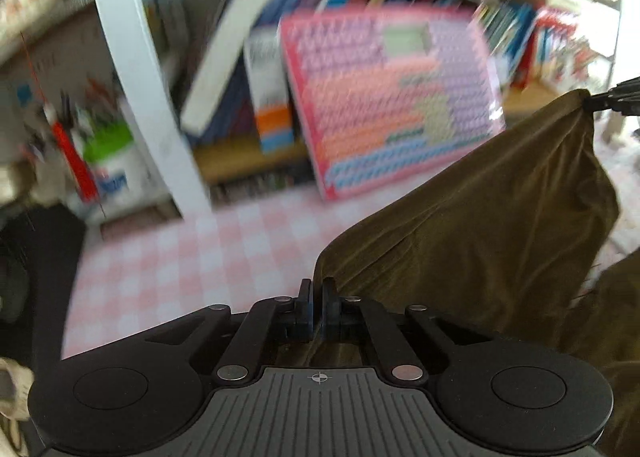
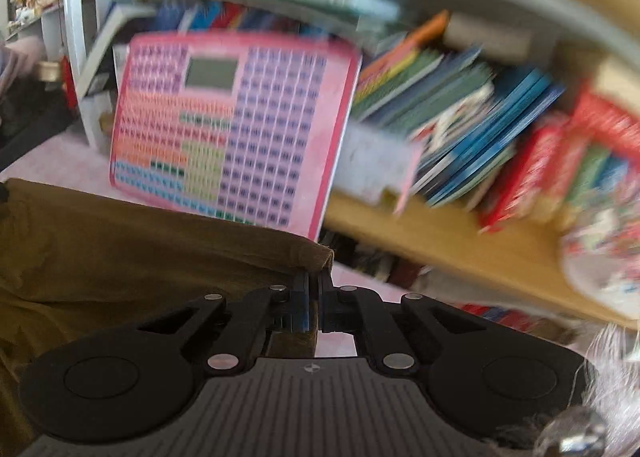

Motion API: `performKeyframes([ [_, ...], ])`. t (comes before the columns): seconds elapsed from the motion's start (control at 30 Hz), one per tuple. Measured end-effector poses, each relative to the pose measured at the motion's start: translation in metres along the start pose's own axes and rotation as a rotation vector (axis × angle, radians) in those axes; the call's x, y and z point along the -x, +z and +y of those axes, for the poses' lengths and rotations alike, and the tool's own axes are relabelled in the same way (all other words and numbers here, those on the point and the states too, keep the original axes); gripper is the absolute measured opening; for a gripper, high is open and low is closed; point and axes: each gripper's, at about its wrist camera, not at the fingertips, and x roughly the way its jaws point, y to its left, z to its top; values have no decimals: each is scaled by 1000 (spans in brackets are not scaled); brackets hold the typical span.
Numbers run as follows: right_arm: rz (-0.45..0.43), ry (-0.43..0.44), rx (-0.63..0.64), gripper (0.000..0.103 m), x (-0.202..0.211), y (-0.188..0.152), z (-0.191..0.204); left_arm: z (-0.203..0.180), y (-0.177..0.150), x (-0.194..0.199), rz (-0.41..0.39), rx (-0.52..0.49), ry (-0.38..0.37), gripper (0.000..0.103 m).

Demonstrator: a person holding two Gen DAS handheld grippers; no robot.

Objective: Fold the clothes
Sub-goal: 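Lift the brown trousers with both grippers and swing them over onto the mat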

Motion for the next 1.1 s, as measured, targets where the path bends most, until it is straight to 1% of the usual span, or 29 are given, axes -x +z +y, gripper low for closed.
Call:
performKeyframes([
  [0.07,-50,-42,-16,3,34,-3,7,-5,-3,26,-68,-25,-5,2],
  [0.17,-115,-95,-52,3,91,-17,23,-21,-16,64,-144,-72,-1,2],
  [0.23,-142,-130,-70,3,127,-31,38,-32,-24,90,-195,-103,1,2],
  [0.3,-148,-160,-110,3,160,-53,53,-46,-45,113,-224,-131,-3,2],
  [0.33,-137,-170,-134,3,174,-68,60,-53,-55,124,-238,-145,-5,3],
  [0.4,-93,-186,-186,3,195,-102,73,-62,-78,133,-230,-132,-16,6],
  [0.43,-58,-194,-215,3,202,-121,79,-64,-90,133,-209,-103,-14,10],
  [0.5,32,-210,-295,4,207,-162,91,-67,-112,134,-168,-46,-10,13],
  [0.53,74,-221,-325,4,207,-180,97,-67,-122,133,-139,-11,-12,17],
  [0.57,114,-231,-350,4,206,-195,103,-66,-133,132,-110,32,-1,18],
  [0.6,147,-253,-372,4,206,-210,110,-64,-140,136,-101,69,9,20],
  [0.63,165,-271,-400,5,208,-221,115,-62,-148,139,-93,106,19,26],
  [0.67,178,-286,-431,8,210,-230,119,-59,-156,143,-85,144,28,31],
  [0.7,182,-292,-469,11,214,-236,122,-56,-162,150,-90,193,13,33],
  [0.77,179,-286,-550,28,224,-244,128,-49,-173,164,-98,292,-16,40],
  [0.8,175,-275,-591,34,229,-247,130,-46,-178,169,-103,349,-32,42],
  [0.87,173,-240,-670,35,234,-250,136,-37,-186,172,-100,503,-80,56],
  [0.93,169,-183,-768,38,235,-251,138,-27,-194,168,-83,692,-147,61],
  [1.0,167,-127,-874,41,231,-251,139,-18,-202,159,-61,881,-219,62],
  [1.1,157,-65,-1047,44,224,-251,135,-9,-211,138,-45,1132,-281,62],
])
